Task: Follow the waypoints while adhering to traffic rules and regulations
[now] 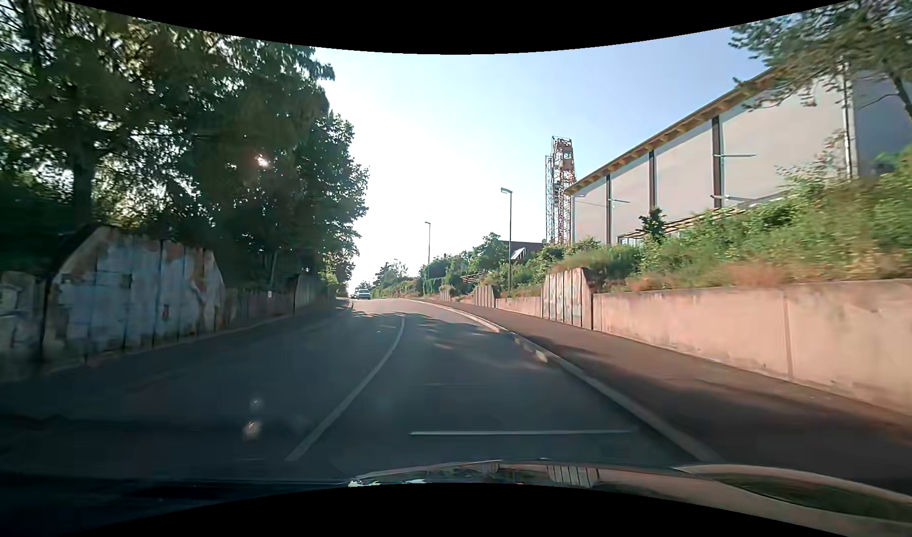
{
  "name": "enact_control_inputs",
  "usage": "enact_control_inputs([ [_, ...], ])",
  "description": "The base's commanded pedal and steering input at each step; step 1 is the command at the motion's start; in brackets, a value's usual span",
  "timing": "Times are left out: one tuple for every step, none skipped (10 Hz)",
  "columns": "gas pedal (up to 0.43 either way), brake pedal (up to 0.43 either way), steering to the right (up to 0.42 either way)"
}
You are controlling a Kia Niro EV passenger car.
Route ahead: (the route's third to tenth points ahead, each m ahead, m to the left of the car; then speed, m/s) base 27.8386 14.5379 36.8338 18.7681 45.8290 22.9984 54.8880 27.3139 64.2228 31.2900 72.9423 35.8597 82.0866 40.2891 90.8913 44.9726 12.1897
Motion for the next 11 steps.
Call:
enact_control_inputs([
  [0.118,0.000,-0.036],
  [0.118,0.000,-0.035],
  [0.118,0.000,-0.035],
  [0.118,0.000,-0.035],
  [0.118,0.000,-0.035],
  [0.118,0.000,-0.034],
  [0.130,0.000,-0.033],
  [0.130,0.000,-0.033],
  [0.138,0.000,-0.032],
  [0.138,0.000,-0.032],
  [0.138,0.000,-0.031],
])
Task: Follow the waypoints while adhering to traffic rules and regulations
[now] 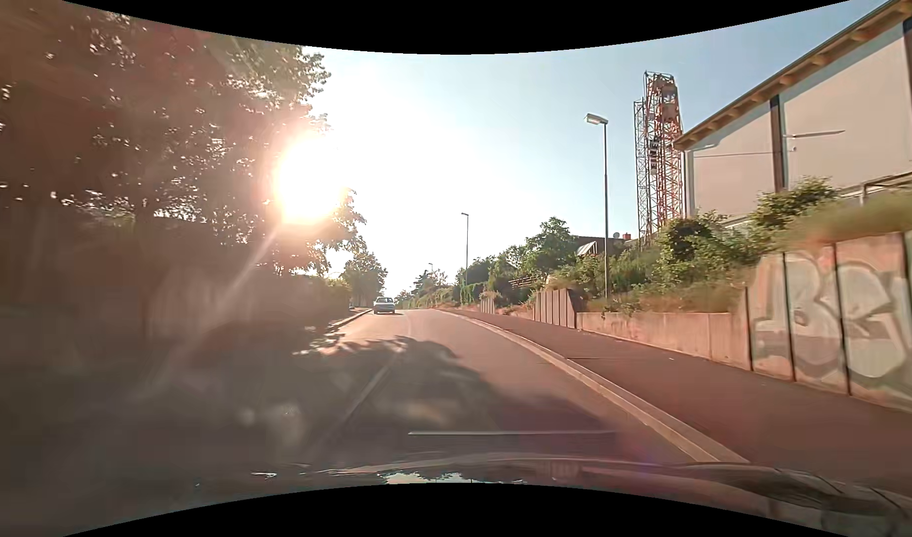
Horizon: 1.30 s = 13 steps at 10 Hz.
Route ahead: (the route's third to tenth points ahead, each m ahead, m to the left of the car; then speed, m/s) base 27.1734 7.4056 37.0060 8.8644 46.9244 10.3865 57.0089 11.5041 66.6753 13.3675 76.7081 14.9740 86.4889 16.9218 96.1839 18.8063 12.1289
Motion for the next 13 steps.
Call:
enact_control_inputs([
  [0.150,0.000,-0.031],
  [0.157,0.000,-0.030],
  [0.157,0.000,-0.028],
  [0.169,0.000,-0.028],
  [0.169,0.000,-0.027],
  [0.169,0.000,-0.026],
  [0.169,0.000,-0.026],
  [0.169,0.000,-0.025],
  [0.169,0.000,-0.025],
  [0.169,0.000,-0.024],
  [0.169,0.000,-0.024],
  [0.169,0.000,-0.024],
  [0.169,0.000,-0.024],
])
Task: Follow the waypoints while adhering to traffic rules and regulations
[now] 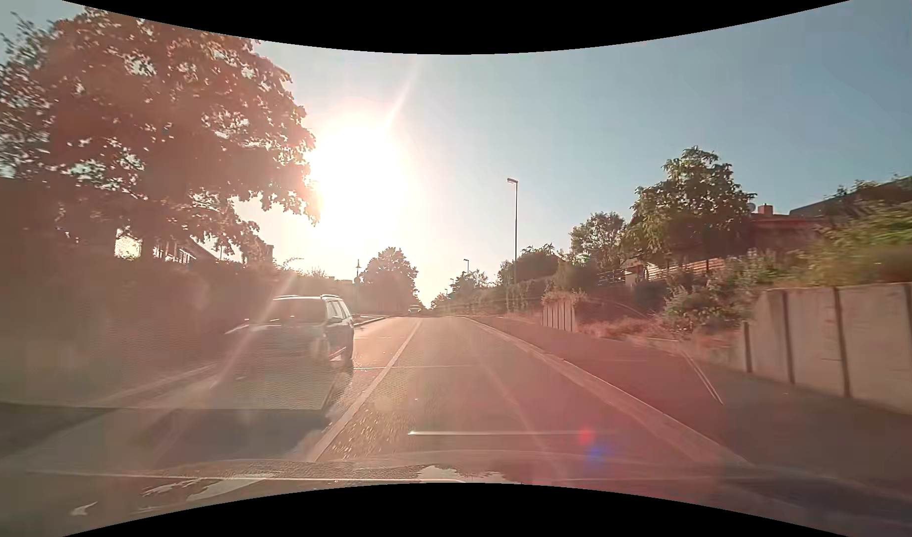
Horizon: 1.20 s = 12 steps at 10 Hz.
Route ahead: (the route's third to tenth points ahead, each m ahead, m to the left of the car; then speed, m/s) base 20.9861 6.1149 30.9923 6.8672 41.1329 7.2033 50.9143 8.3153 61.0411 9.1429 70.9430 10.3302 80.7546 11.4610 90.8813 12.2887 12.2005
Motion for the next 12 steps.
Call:
enact_control_inputs([
  [0.169,0.000,-0.023],
  [0.169,0.000,-0.023],
  [0.169,0.000,-0.023],
  [0.169,0.000,-0.021],
  [0.169,0.000,-0.020],
  [0.169,0.000,-0.018],
  [0.169,0.000,-0.017],
  [0.169,0.000,-0.016],
  [0.169,0.000,-0.012],
  [0.169,0.000,-0.011],
  [0.169,0.000,-0.010],
  [0.169,0.000,-0.010],
])
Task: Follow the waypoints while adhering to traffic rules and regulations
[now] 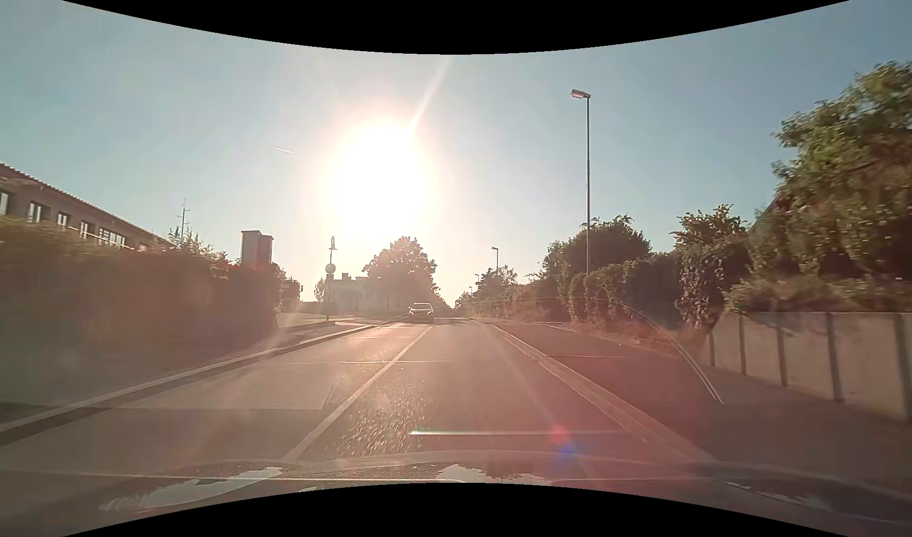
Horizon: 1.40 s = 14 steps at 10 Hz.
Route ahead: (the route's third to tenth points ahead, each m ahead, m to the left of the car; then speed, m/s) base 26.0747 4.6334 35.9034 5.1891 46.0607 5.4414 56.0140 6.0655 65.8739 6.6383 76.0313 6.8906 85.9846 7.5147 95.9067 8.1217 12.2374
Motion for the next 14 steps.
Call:
enact_control_inputs([
  [0.169,0.000,-0.010],
  [0.169,0.000,-0.009],
  [0.169,0.000,-0.008],
  [0.169,0.000,-0.008],
  [0.169,0.000,-0.008],
  [0.169,0.000,-0.008],
  [0.169,0.000,-0.008],
  [0.157,0.000,-0.008],
  [0.150,0.000,-0.008],
  [0.130,0.000,-0.007],
  [0.130,0.000,-0.007],
  [0.118,0.000,-0.006],
  [0.118,0.000,-0.007],
  [0.110,0.000,-0.007],
])
